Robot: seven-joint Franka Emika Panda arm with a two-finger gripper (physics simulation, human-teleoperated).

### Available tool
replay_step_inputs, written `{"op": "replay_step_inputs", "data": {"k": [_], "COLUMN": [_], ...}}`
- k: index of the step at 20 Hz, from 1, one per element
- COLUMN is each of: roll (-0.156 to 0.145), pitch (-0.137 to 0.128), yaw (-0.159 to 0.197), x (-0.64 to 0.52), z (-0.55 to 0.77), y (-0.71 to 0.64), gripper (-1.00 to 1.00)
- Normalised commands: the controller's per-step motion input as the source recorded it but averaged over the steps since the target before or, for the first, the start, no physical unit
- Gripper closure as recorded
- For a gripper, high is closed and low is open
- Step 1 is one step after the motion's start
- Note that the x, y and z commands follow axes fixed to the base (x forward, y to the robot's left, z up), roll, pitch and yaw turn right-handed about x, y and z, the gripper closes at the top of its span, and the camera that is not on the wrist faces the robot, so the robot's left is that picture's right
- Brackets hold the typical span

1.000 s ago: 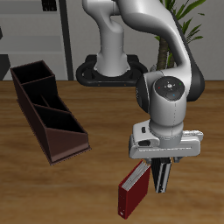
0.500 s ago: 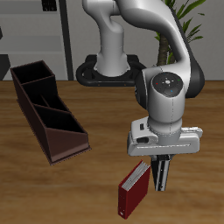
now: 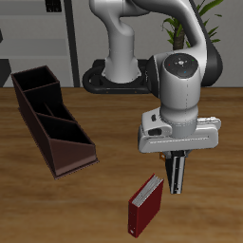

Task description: Place the striped book into the right desk caddy's back compartment

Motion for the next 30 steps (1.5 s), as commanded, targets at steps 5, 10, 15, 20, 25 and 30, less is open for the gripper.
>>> {"op": "replay_step_inputs", "data": {"k": [5, 10, 15, 20, 25, 30], "roll": [0.003, 0.004, -0.011, -0.01, -0.022, -0.032], "pitch": [-0.072, -0.085, -0.091, -0.053, -0.053, -0.063], "yaw": [0.014, 0.038, 0.011, 0.015, 0.065, 0.023], "x": [-0.23, -0.23, -0.33, -0.31, -0.42, -0.47], "z": [0.54, 0.52, 0.6, 0.3, 0.19, 0.34], "y": [-0.06, -0.05, -0.15, -0.14, -0.21, -0.28], "gripper": [1.0, 1.0, 1.0, 1.0, 1.0, 1.0]}}
